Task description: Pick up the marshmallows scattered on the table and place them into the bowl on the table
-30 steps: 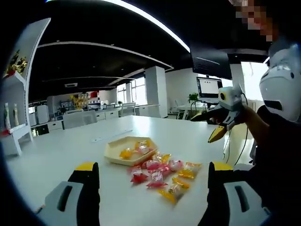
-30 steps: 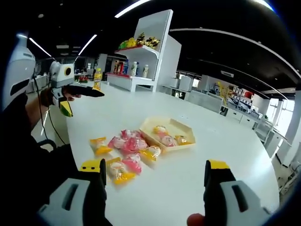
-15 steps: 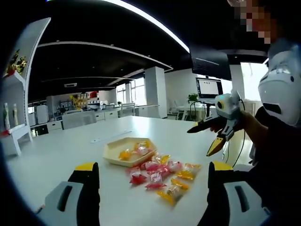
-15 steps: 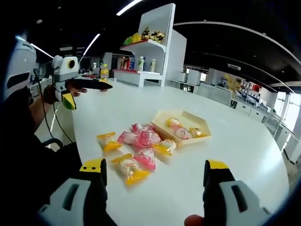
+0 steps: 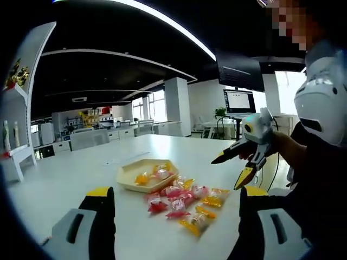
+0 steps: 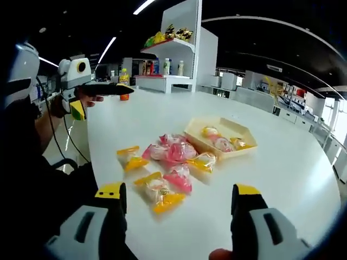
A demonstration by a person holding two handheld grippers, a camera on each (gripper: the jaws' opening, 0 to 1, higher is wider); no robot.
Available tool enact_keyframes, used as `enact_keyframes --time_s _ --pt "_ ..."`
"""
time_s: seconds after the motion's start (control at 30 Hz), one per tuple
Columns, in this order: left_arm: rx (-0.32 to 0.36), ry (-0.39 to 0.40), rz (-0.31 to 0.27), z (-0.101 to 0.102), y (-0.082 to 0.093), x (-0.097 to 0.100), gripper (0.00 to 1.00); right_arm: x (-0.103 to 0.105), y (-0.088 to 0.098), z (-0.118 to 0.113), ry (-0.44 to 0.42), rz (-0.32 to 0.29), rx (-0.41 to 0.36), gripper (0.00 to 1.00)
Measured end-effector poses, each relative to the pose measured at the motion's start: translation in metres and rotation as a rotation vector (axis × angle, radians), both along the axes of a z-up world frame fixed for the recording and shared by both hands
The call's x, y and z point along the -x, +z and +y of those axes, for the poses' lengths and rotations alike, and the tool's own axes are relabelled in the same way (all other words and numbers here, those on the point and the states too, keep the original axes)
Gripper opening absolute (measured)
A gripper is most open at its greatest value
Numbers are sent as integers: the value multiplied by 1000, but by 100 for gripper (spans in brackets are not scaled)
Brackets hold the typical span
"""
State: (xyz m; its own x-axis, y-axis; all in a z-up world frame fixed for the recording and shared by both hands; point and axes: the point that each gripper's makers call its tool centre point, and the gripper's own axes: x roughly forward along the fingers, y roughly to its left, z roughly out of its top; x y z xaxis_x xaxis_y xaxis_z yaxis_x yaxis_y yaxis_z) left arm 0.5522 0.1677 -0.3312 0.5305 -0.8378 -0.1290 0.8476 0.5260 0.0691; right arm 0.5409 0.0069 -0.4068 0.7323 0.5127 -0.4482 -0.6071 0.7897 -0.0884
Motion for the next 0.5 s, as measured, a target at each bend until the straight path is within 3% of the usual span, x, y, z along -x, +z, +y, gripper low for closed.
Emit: enact_keyframes --time_s 0.5 --pt "-25 -4 -1 -1 -6 2 94 0 -20 10 15 44 -5 74"
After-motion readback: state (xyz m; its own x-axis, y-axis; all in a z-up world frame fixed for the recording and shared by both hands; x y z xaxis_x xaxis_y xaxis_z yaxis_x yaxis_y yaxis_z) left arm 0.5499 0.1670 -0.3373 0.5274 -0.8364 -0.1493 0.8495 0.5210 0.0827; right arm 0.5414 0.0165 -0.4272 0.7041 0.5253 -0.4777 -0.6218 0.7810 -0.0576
